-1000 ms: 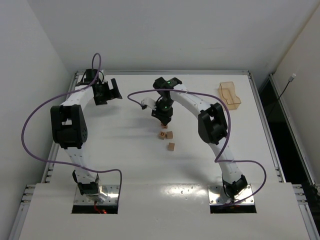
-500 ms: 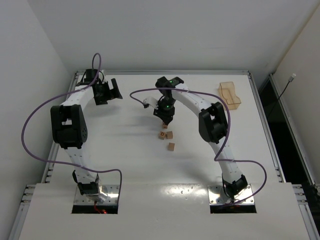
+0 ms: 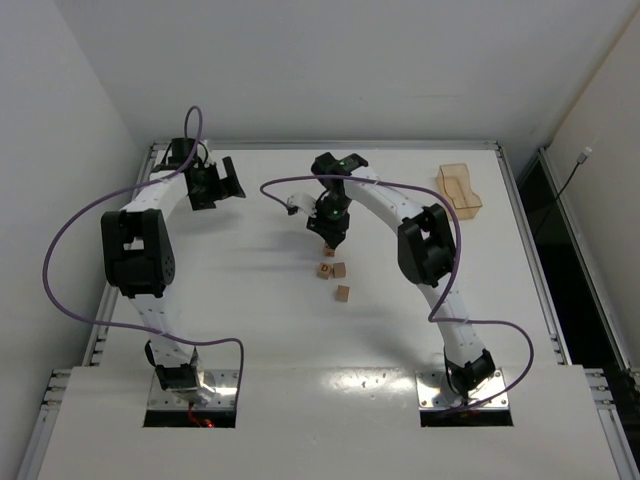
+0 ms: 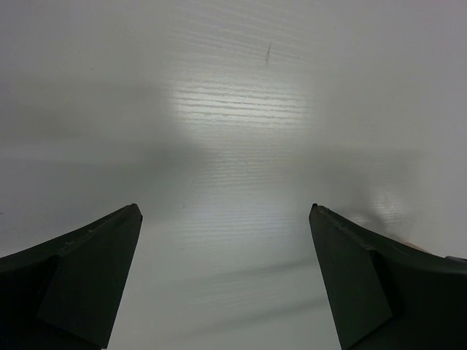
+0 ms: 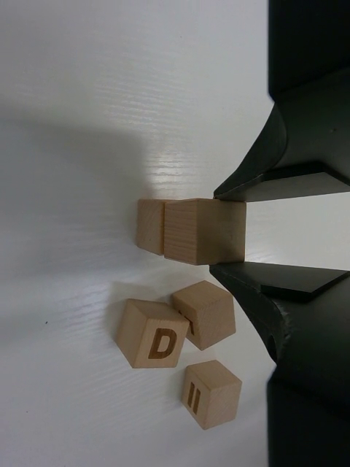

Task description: Build the wood block tower

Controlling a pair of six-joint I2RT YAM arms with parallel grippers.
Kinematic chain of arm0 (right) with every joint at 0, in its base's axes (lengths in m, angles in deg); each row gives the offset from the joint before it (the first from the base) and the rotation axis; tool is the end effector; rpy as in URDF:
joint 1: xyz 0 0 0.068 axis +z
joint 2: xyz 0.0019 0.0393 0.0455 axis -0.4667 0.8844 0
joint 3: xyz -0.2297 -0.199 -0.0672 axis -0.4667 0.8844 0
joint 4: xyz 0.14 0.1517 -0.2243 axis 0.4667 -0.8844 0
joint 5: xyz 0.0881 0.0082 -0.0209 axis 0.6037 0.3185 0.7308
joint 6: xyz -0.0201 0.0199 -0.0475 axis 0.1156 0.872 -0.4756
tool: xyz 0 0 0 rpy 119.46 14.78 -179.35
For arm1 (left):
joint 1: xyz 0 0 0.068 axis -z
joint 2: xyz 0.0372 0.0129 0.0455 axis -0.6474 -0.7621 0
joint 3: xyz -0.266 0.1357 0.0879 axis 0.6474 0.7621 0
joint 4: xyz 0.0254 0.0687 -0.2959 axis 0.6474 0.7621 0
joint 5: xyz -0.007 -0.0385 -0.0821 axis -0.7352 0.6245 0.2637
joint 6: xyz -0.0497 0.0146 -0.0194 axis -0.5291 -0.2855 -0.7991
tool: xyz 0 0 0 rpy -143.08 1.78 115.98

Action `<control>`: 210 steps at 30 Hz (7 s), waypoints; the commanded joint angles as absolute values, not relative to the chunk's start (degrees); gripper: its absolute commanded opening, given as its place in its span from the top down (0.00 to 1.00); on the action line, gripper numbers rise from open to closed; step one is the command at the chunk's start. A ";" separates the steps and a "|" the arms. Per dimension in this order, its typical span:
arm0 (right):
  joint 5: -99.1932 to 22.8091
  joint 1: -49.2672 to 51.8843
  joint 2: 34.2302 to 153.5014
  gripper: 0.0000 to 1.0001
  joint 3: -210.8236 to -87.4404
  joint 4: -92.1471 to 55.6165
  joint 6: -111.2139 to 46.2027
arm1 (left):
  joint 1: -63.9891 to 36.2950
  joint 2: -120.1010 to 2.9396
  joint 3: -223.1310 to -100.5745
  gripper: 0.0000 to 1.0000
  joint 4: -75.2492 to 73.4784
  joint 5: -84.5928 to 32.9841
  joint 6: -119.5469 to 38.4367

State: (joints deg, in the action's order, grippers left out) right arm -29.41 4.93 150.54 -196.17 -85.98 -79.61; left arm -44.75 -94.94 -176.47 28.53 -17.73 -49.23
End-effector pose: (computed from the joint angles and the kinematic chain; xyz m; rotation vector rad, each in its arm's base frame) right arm 0.4600 0.3086 0.1905 -1.7932 2.3800 0.4178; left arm 0.4883 0.0271 0.2399 -0.4122 2.4573 -0.4710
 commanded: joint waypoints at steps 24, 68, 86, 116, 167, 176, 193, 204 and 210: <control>-30.80 5.32 151.56 0.51 -196.72 -84.64 -77.82 | -45.18 -95.76 -176.87 0.01 27.15 -16.84 -50.16; -30.28 7.95 151.30 0.45 -194.26 -81.21 -76.23 | -45.71 -93.48 -174.94 0.01 25.92 -16.75 -48.93; -32.56 7.95 152.97 0.60 -193.64 -79.54 -75.71 | -45.71 -94.00 -174.94 0.01 25.92 -16.22 -48.93; -33.62 7.95 135.26 0.13 -188.56 -71.73 -70.00 | -45.71 -85.16 -168.44 0.01 22.93 -19.29 -48.93; -57.17 -27.03 90.57 0.17 -135.81 -45.18 -45.38 | 4.39 -88.02 -162.72 0.44 27.32 -39.25 -50.68; -56.03 -27.55 92.24 0.17 -136.34 -45.71 -45.38 | 3.86 -93.21 -166.24 0.50 28.90 -39.25 -51.21; -53.22 -27.55 93.29 0.18 -136.34 -45.71 -45.38 | 3.34 -90.50 -164.93 0.93 27.85 -39.25 -49.98; -48.04 -27.55 93.91 0.19 -137.48 -46.94 -46.70 | 4.39 -76.70 -165.34 1.00 34.86 -26.17 -35.77; -45.92 -27.55 94.96 0.19 -138.54 -47.99 -46.70 | 3.77 -78.79 -176.32 1.00 48.66 -24.66 -25.65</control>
State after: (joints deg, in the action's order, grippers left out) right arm -48.40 -27.33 94.43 -135.60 -48.04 -46.81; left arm 3.86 -77.72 -170.59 40.75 -27.43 -33.18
